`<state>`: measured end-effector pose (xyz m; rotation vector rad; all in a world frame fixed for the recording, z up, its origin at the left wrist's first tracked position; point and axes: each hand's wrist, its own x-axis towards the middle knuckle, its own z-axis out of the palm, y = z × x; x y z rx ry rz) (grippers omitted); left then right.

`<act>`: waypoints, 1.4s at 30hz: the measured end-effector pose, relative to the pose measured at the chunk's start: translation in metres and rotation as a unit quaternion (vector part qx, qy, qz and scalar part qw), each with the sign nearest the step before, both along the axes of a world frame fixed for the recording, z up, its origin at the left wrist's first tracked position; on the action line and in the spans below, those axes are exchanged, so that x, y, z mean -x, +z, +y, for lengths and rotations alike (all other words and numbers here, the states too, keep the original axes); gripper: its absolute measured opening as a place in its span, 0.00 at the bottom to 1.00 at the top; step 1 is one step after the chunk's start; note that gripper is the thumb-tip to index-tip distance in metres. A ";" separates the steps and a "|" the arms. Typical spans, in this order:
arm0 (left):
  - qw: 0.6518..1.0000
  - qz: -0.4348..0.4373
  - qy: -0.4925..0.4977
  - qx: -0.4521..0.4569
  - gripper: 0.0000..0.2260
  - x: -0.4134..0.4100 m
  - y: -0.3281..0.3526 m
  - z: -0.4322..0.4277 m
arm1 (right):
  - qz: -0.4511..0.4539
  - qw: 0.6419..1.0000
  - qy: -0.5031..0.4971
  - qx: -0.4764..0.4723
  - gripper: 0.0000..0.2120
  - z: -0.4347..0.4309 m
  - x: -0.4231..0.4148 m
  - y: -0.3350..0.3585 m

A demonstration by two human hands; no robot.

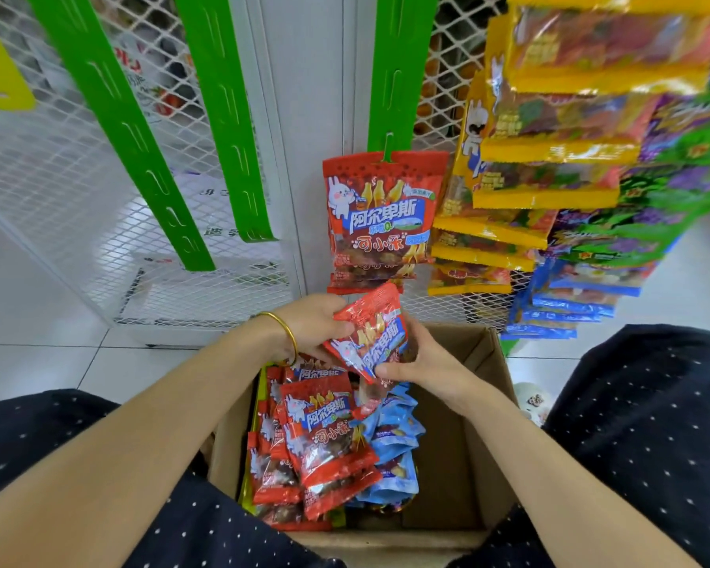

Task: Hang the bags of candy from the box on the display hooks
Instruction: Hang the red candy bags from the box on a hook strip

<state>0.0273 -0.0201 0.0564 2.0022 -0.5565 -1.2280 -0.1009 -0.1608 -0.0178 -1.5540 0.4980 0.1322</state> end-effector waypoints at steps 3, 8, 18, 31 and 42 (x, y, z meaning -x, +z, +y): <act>0.995 -0.074 -0.055 0.028 0.05 -0.001 0.010 0.002 | 0.008 1.000 0.011 -0.017 0.33 -0.001 0.002 0.000; 0.962 -0.255 -0.086 0.040 0.04 -0.010 0.018 0.002 | -0.034 0.999 0.018 0.038 0.23 -0.003 0.000 0.013; 0.940 -0.277 -0.109 0.169 0.04 -0.018 0.060 -0.003 | -0.320 0.930 -0.109 0.143 0.32 0.004 -0.002 0.088; 0.840 -0.366 0.190 0.352 0.11 -0.037 0.141 -0.064 | -0.362 0.819 -0.203 0.397 0.13 -0.009 -0.039 0.158; 0.911 -0.347 0.079 0.208 0.18 -0.049 0.171 -0.067 | -0.377 0.771 -0.293 0.420 0.15 -0.002 -0.070 0.180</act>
